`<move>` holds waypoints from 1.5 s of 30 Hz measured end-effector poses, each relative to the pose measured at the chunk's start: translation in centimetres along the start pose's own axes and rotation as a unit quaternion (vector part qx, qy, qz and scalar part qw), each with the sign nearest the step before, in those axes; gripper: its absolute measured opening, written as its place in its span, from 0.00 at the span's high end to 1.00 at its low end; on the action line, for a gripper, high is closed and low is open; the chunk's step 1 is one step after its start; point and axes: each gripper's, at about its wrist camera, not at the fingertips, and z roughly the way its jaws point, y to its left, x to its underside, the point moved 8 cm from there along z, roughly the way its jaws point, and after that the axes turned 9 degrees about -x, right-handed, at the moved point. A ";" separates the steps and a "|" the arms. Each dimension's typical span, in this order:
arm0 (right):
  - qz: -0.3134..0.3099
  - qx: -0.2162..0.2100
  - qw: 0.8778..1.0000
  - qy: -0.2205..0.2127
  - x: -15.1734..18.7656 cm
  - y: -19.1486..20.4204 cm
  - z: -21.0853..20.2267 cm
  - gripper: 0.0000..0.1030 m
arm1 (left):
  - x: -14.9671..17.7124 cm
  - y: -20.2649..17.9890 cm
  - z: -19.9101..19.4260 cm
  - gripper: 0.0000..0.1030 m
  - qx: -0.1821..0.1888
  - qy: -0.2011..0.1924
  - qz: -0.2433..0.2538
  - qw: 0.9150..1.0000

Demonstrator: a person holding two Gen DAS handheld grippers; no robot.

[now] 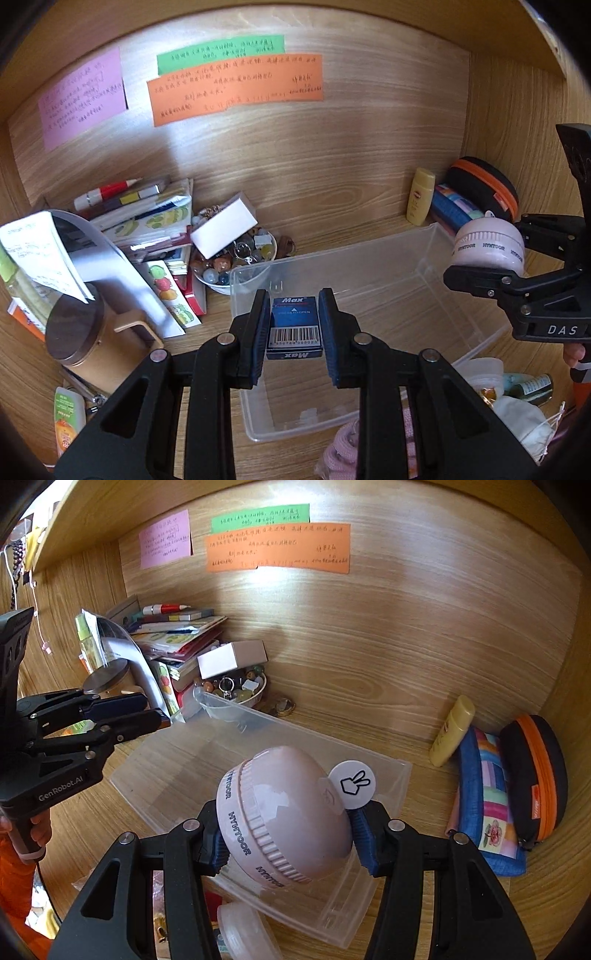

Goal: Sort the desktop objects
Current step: 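Carry the staple box and pink speaker with both grippers over the clear plastic box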

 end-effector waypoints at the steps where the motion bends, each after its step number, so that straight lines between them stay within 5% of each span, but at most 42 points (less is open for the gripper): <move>1: 0.000 -0.002 1.000 0.004 0.0 -0.1 0.4 0.52 | 0.1 -0.1 0.5 0.74 0.002 0.004 0.000 1.000; 21: -0.041 -0.020 0.993 0.113 1.3 -1.6 6.5 0.52 | 1.3 -2.3 7.3 0.74 0.027 0.085 0.048 0.995; 27: -0.056 -0.019 0.988 0.145 2.1 -1.8 7.9 0.52 | 1.5 -2.6 8.3 0.74 0.000 0.090 0.074 0.993; 45: -0.091 0.001 0.974 0.209 3.5 -1.4 9.5 0.52 | 2.7 -3.3 9.6 0.74 0.022 0.118 0.090 0.989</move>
